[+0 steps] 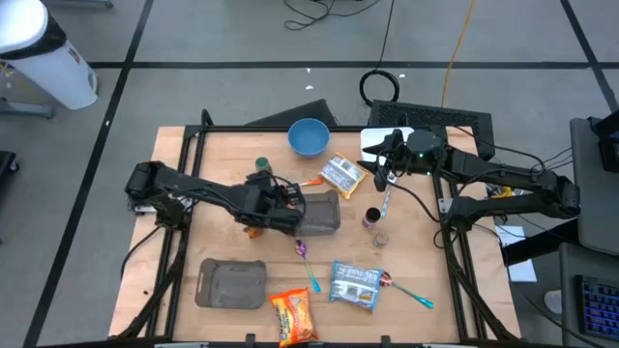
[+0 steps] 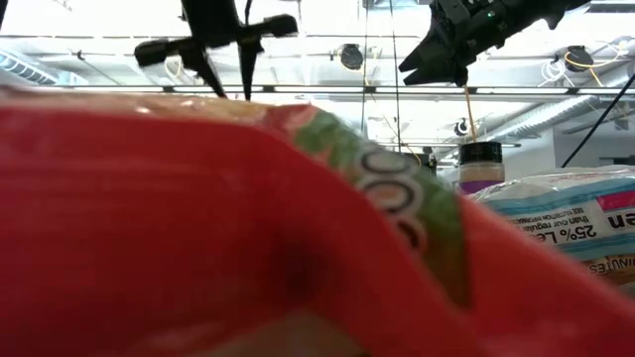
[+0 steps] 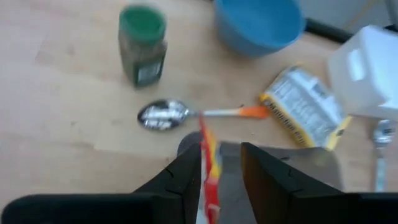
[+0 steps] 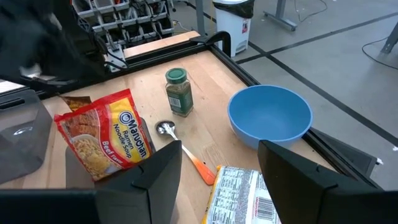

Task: Pick & Place Food Item
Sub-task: Put the green seasoning bottle into the top white bin

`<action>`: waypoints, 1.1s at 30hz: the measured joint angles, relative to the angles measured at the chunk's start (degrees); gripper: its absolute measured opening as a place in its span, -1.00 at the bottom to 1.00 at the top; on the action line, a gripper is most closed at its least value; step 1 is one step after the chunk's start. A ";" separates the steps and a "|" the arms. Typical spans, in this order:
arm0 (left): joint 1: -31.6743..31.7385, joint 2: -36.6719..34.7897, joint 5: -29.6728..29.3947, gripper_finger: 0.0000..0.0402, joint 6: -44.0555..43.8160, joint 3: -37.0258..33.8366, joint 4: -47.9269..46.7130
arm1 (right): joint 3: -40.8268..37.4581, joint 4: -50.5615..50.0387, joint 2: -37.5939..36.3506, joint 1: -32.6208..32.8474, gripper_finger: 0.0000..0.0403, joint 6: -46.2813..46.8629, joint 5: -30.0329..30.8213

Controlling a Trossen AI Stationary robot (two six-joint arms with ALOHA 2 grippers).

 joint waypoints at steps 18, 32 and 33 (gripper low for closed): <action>6.45 -26.49 -2.22 -0.39 42.45 0.07 3.63 | 0.00 0.92 0.00 -0.02 0.03 1.65 0.22; 14.40 -31.34 -0.21 -0.39 76.28 0.07 2.76 | -0.02 14.76 2.39 0.00 0.03 12.70 9.26; 15.20 -31.33 0.58 -0.39 77.71 0.07 2.79 | -0.02 16.27 3.05 -0.01 0.03 14.26 10.53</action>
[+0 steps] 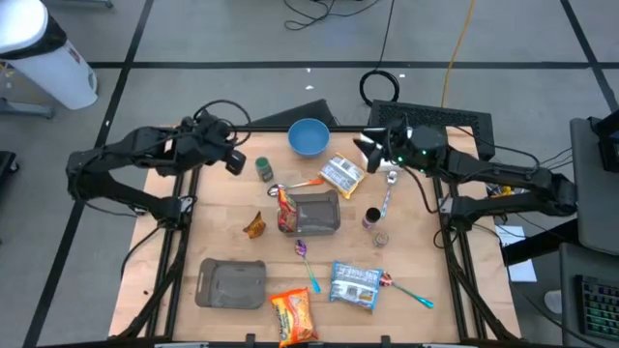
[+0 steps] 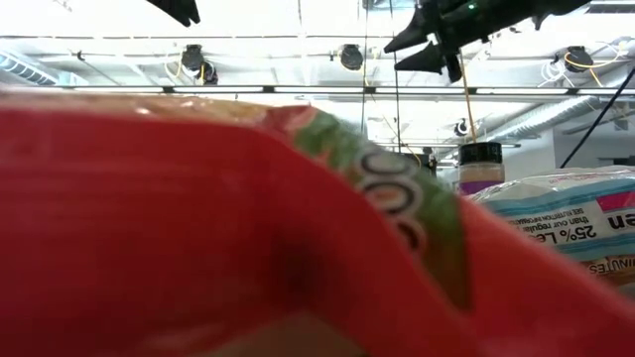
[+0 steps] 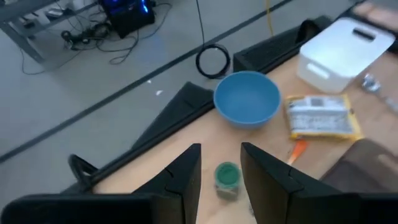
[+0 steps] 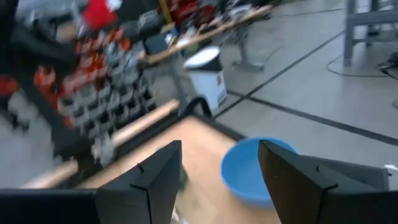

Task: Pick & Place Food Item
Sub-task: Put the green seasoning bottle into the top white bin

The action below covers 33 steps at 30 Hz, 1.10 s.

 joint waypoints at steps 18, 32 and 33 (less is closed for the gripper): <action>19.85 1.88 13.72 -0.22 15.65 0.00 -0.41 | 0.00 17.66 14.54 4.82 0.03 18.23 1.36; 40.55 2.32 31.04 0.73 25.72 0.00 0.30 | 0.00 18.53 15.20 5.16 0.03 14.80 1.49; 41.13 2.25 31.04 0.77 26.27 0.00 0.46 | 0.00 18.53 15.20 4.96 0.03 13.81 1.47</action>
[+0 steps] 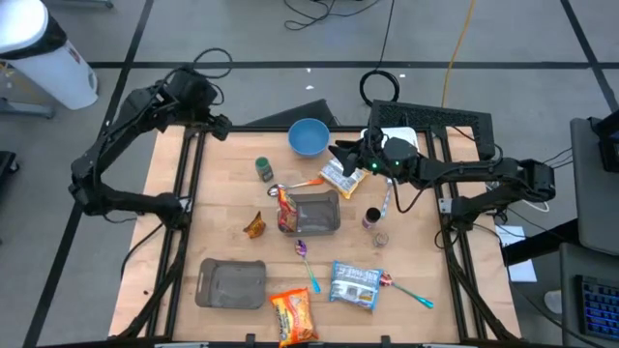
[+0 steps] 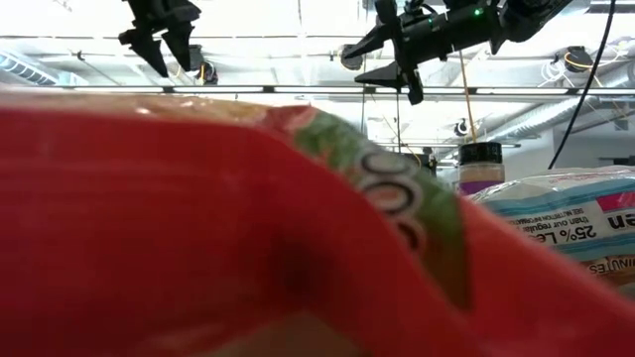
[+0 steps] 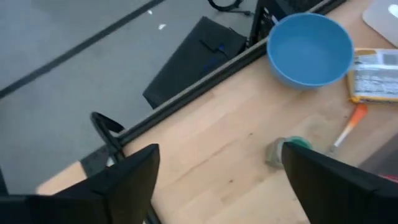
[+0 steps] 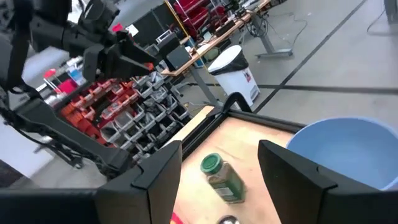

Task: Pick & Place Food Item
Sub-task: Put the green seasoning bottle into the top white bin

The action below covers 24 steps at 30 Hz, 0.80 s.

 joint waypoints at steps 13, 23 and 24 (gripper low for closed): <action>-2.28 -8.12 5.20 0.74 -7.62 -18.96 17.82 | 0.00 -0.07 0.00 -7.17 0.03 -4.98 -11.37; -11.47 -22.92 4.99 0.60 -19.20 -49.27 44.81 | 0.00 -1.37 -0.04 -14.84 0.03 -2.98 -20.77; -12.33 -23.82 4.93 0.59 -20.39 -51.55 46.78 | 0.00 -1.42 -0.04 -15.22 0.03 -2.96 -21.23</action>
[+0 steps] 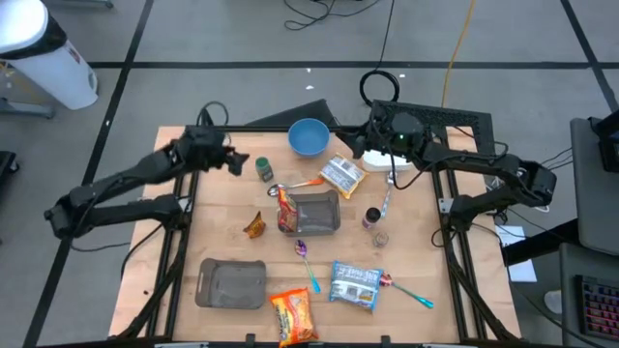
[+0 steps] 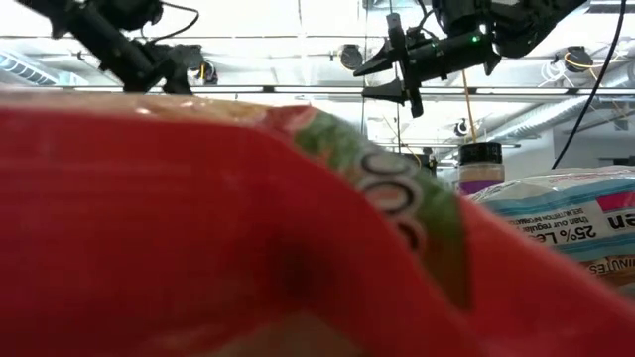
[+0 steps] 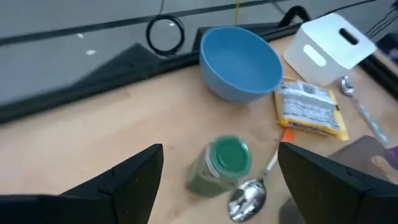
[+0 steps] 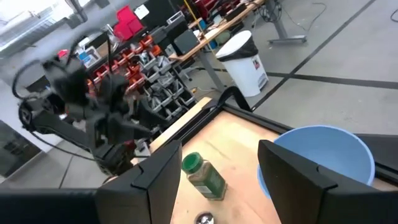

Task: Pick & Place Food Item
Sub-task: Put the green seasoning bottle into the top white bin

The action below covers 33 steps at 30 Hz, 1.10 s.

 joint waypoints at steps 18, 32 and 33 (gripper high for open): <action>-12.12 -1.20 -14.52 0.55 1.41 -14.45 12.74 | 0.00 -1.23 0.00 -0.35 0.03 -0.06 0.24; -14.99 10.60 -15.54 0.56 0.90 -16.83 25.87 | 0.00 -3.06 0.00 -0.35 0.03 -0.19 0.27; -15.23 11.90 -15.52 0.56 0.92 -16.86 26.77 | 0.00 -3.40 0.00 -0.35 0.03 -0.09 0.27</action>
